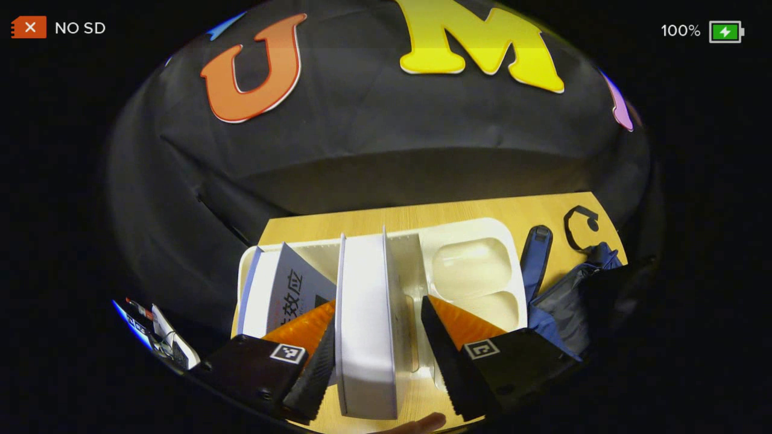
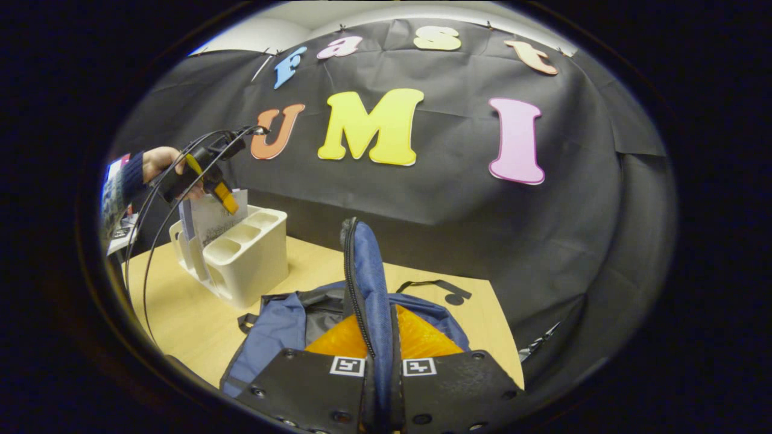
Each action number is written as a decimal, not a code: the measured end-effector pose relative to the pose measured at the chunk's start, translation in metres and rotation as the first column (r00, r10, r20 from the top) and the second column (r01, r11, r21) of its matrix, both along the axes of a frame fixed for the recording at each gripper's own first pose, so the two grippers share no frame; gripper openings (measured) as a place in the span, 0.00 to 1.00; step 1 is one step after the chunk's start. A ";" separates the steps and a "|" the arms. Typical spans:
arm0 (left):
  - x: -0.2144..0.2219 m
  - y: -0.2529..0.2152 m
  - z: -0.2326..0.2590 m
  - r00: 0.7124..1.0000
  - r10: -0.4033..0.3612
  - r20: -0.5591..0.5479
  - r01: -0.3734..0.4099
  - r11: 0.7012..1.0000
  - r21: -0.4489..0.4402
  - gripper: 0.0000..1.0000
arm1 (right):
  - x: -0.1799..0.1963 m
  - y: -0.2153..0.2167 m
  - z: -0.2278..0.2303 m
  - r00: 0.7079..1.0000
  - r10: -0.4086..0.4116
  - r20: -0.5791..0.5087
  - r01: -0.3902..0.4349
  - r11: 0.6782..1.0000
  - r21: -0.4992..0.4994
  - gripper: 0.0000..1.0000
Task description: Open the schoolbag, grab two books from the bookshelf and put them into the schoolbag.
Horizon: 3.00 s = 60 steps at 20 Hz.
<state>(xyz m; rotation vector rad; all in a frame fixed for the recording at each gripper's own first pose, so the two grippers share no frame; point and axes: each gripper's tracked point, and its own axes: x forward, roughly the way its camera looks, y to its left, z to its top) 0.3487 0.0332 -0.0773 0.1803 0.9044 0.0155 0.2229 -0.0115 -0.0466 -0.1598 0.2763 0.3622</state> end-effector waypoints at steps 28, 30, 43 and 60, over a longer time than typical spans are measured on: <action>-0.238 -0.023 0.030 0.999 0.040 -0.012 -0.041 0.898 -0.439 0.46 | 0.008 0.000 -0.023 0.997 -0.039 -0.072 0.042 0.998 0.041 0.09; -0.244 -0.035 0.031 0.999 0.046 0.000 -0.040 0.863 -0.503 0.47 | 0.008 0.000 -0.021 0.996 -0.043 -0.075 0.045 0.998 0.037 0.09; -0.197 -0.117 0.027 0.996 0.066 0.059 0.010 0.578 -0.816 0.47 | 0.013 0.000 -0.003 0.992 -0.064 -0.108 0.061 0.998 -0.025 0.09; -0.133 -0.291 -0.019 0.990 0.140 0.034 -0.023 0.391 -0.920 0.41 | 0.012 0.012 0.042 0.997 -0.016 -0.075 0.009 0.996 -0.092 0.09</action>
